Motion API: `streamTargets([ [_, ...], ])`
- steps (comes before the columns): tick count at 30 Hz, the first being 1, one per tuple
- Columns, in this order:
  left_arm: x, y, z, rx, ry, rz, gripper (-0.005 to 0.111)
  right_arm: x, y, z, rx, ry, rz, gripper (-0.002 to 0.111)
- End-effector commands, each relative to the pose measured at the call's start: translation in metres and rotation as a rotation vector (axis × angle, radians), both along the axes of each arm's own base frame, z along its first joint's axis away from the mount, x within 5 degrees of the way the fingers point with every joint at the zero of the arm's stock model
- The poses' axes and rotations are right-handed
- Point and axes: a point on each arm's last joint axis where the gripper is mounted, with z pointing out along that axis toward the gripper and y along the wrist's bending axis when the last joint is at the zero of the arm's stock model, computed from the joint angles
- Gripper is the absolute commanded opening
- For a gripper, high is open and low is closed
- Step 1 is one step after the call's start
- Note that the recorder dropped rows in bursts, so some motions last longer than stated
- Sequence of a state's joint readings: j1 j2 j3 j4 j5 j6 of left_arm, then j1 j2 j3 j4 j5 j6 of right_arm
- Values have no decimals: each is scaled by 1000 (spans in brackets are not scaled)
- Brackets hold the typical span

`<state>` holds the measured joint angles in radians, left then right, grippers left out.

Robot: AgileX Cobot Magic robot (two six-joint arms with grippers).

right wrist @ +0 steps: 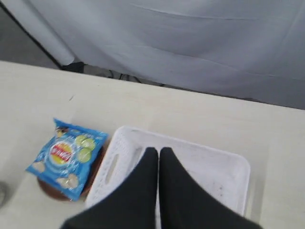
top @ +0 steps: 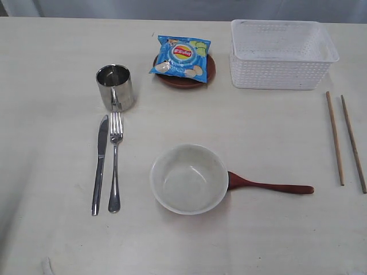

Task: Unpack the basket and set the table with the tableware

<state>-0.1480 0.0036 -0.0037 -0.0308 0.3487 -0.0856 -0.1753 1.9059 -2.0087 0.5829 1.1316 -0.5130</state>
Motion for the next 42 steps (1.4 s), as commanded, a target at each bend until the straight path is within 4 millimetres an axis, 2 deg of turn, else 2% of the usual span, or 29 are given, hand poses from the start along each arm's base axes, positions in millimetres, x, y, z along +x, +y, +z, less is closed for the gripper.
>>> streamTargets([
  [1,0,0,-1,3,-3,-5,0,-25,29,3,-35,68,128,-1],
  [5,0,0,-1,3,-3,-5,0,-54,62,-8,-63,127,218,-1],
  [10,0,0,-1,3,-3,-5,0,-103,120,-29,-103,162,419,-1],
  [13,0,0,-1,3,-3,-5,0,-135,155,-38,-201,139,566,-1],
  [16,0,0,-1,3,-3,-5,0,-167,178,-51,-331,152,699,-1],
  [20,0,0,-1,3,-3,-5,0,-202,199,-74,-425,163,833,-1],
  [22,0,0,-1,3,-3,-5,0,-218,200,-84,-444,165,892,-1],
  [29,0,0,-1,3,-3,-5,0,-267,188,-98,-429,74,952,-1],
  [33,0,0,-1,3,-3,-5,0,-292,189,-116,-422,122,1028,-1],
  [37,0,0,-1,3,-3,-5,0,-310,195,-140,-407,157,1071,-1],
  [42,0,0,-1,3,-3,-5,0,-323,205,-153,-388,127,1105,-1],
])
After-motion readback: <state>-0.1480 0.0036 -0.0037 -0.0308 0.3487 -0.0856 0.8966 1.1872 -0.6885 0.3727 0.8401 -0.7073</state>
